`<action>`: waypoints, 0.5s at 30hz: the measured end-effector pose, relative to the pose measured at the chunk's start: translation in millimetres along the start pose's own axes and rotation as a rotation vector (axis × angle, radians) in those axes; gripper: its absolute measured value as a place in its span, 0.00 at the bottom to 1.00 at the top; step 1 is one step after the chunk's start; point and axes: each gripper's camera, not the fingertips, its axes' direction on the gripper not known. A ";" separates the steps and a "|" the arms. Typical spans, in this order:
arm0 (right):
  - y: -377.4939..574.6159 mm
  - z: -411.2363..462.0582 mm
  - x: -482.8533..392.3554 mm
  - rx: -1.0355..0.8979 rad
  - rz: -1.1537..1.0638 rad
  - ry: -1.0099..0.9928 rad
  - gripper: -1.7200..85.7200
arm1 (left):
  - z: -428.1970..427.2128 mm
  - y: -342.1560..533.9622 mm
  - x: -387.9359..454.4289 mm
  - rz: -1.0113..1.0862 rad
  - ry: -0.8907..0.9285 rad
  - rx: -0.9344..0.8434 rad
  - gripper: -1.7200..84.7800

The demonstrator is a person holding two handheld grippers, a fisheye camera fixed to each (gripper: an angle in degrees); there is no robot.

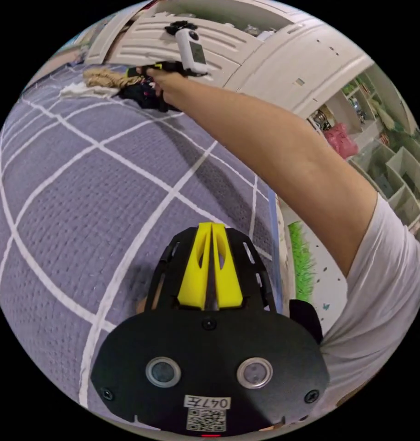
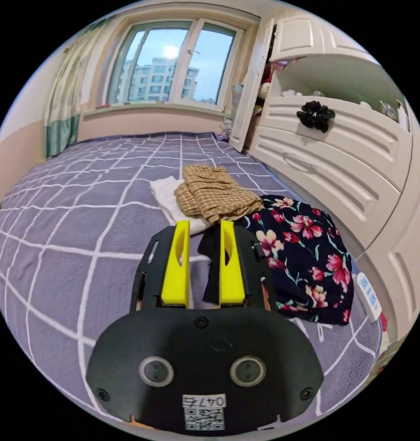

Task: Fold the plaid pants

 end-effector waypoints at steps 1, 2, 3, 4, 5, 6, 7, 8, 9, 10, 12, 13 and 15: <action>-9.9 17.0 -0.5 -0.029 0.000 0.047 0.08 | 4.3 -2.2 -11.2 -0.042 0.033 -0.018 0.01; -14.0 24.4 -0.5 -0.039 0.008 0.063 0.08 | 7.0 -3.1 -21.5 -0.087 0.058 -0.027 0.01; -21.0 37.4 -1.2 -0.057 0.016 0.075 0.08 | 7.6 -3.0 -25.6 -0.102 0.074 -0.025 0.01; -27.3 48.5 -3.1 -0.075 0.009 0.073 0.07 | 6.7 -2.1 -30.2 -0.118 0.096 -0.010 0.01; -30.0 53.6 -4.4 -0.086 0.002 0.079 0.07 | 4.6 -1.0 -32.1 -0.130 0.087 0.010 0.01; -34.7 63.6 -7.0 -0.118 -0.010 0.114 0.06 | 3.9 -0.4 -32.8 -0.137 0.079 0.017 0.01; -37.5 73.2 -9.4 -0.161 -0.023 0.159 0.04 | 4.0 -0.3 -35.2 -0.150 0.078 0.023 0.01; -38.1 77.3 -10.2 -0.186 -0.028 0.179 0.04 | 5.9 -0.9 -39.5 -0.166 0.099 0.017 0.01; -37.3 80.5 -11.6 -0.214 -0.033 0.196 0.03 | 6.5 -0.9 -42.2 -0.176 0.116 0.017 0.01; -34.8 73.4 -12.6 -0.189 -0.019 0.205 0.02 | 6.2 0.3 -47.7 -0.197 0.155 0.032 0.01; -28.2 48.7 -17.3 -0.108 -0.017 0.173 0.02 | -0.2 4.5 -54.5 -0.247 0.167 0.086 0.01; -18.9 22.2 -24.8 -0.041 -0.073 0.125 0.02 | -11.1 8.4 -56.7 -0.269 0.142 0.151 0.01; 5.3 -33.0 -39.2 0.052 -0.173 0.011 0.02 | -39.3 16.8 -56.1 -0.282 0.042 0.281 0.01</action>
